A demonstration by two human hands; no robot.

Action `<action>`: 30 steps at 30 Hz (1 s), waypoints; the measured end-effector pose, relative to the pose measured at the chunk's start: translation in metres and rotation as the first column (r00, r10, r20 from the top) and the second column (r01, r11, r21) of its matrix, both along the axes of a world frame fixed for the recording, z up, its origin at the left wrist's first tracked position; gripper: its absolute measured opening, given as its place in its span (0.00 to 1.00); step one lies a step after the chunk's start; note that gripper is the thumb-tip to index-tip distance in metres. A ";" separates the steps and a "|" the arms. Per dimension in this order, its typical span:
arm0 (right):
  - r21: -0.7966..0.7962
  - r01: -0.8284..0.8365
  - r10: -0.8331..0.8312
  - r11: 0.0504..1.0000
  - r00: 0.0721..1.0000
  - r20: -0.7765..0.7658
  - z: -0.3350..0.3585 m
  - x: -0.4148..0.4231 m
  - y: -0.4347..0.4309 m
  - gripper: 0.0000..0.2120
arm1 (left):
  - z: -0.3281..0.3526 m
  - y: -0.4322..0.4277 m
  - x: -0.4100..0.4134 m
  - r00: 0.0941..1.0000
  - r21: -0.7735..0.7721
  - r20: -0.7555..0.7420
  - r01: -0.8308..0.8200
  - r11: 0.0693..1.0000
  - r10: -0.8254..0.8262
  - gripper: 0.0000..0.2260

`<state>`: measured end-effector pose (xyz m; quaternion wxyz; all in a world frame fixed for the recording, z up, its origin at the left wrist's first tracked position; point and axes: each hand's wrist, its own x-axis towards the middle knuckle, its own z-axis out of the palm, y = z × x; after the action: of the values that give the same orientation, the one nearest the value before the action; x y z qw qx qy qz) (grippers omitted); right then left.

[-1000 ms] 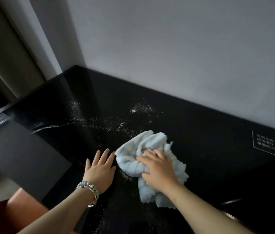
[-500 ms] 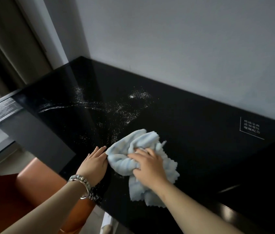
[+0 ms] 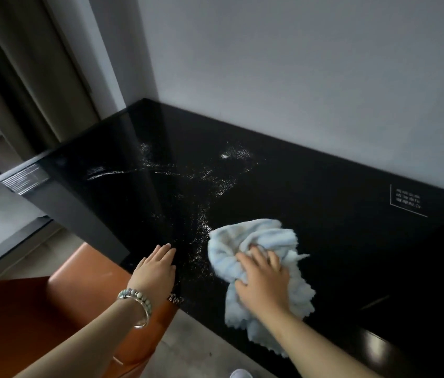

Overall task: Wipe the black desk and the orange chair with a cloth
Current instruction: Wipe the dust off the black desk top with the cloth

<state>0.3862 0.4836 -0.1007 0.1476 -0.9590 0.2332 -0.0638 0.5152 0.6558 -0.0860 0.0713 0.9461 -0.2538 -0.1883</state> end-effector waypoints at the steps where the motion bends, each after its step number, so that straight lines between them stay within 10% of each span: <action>1: 0.043 -0.074 0.073 0.996 0.997 0.034 0.002 0.001 0.008 0.22 | 0.000 0.004 0.001 1.000 0.003 0.004 0.026 1.000 -0.026 0.22; 4: 0.056 0.052 -0.058 0.997 0.993 0.103 0.011 -0.005 -0.008 0.22 | 0.001 0.020 0.004 0.996 0.016 -0.001 0.088 0.996 -0.088 0.21; 8: -0.041 0.497 -0.496 0.867 0.850 -0.176 0.018 -0.026 -0.029 0.26 | 0.000 0.046 0.004 0.991 0.028 0.008 0.133 0.991 -0.133 0.21; 17: 0.024 0.074 -0.075 0.997 0.993 0.086 0.009 0.015 0.101 0.20 | 0.003 0.089 0.005 0.989 -0.101 -0.006 0.146 0.984 -0.148 0.21; 23: -0.118 0.558 -0.570 0.821 0.793 -0.215 0.013 -0.014 0.078 0.27 | 0.000 0.119 0.011 0.996 -0.171 0.003 0.091 0.981 -0.092 0.21; 30: 0.025 0.093 -0.092 0.995 0.994 -0.053 0.009 0.043 0.171 0.24 | -0.001 0.144 0.018 0.999 -0.196 -0.013 0.028 0.980 -0.031 0.22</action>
<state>0.4293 0.6541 -0.0920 0.1516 -0.9464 0.2819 -0.0425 0.5336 0.8000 -0.0872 0.1634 0.9290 -0.2847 -0.1711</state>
